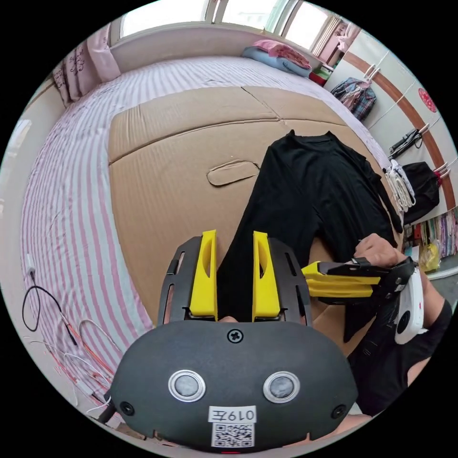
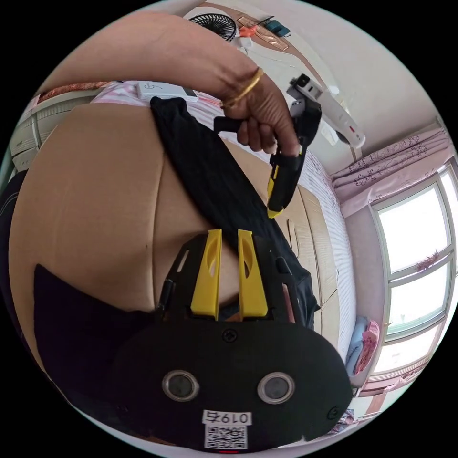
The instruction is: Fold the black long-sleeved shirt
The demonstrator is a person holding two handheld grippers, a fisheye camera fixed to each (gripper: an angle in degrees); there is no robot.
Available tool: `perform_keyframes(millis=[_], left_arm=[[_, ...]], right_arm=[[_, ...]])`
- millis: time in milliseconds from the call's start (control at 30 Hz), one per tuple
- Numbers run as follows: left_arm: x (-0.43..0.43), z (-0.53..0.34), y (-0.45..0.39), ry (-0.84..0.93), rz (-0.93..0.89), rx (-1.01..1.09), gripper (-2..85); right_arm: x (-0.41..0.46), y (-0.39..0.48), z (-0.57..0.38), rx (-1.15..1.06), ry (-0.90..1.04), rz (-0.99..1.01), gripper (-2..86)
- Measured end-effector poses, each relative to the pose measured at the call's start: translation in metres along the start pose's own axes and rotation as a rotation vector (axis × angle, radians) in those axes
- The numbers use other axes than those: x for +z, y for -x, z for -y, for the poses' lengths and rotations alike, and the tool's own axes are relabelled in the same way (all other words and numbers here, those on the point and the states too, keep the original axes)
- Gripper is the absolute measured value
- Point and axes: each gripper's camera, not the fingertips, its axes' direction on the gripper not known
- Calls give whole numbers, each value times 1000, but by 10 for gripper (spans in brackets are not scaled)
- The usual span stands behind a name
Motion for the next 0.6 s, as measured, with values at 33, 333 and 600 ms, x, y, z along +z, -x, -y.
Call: perform_keyframes(millis=[33, 333, 600], left_arm=[[4, 10, 2, 6, 15, 13, 83], [23, 57, 21, 30, 16, 101, 18], [52, 86, 44, 79, -89, 103, 65]], right_arm=[[4, 6, -7, -1, -4, -3, 20], [18, 45, -53, 28, -14, -72, -9], [42, 75, -89, 27, -15, -91, -9]])
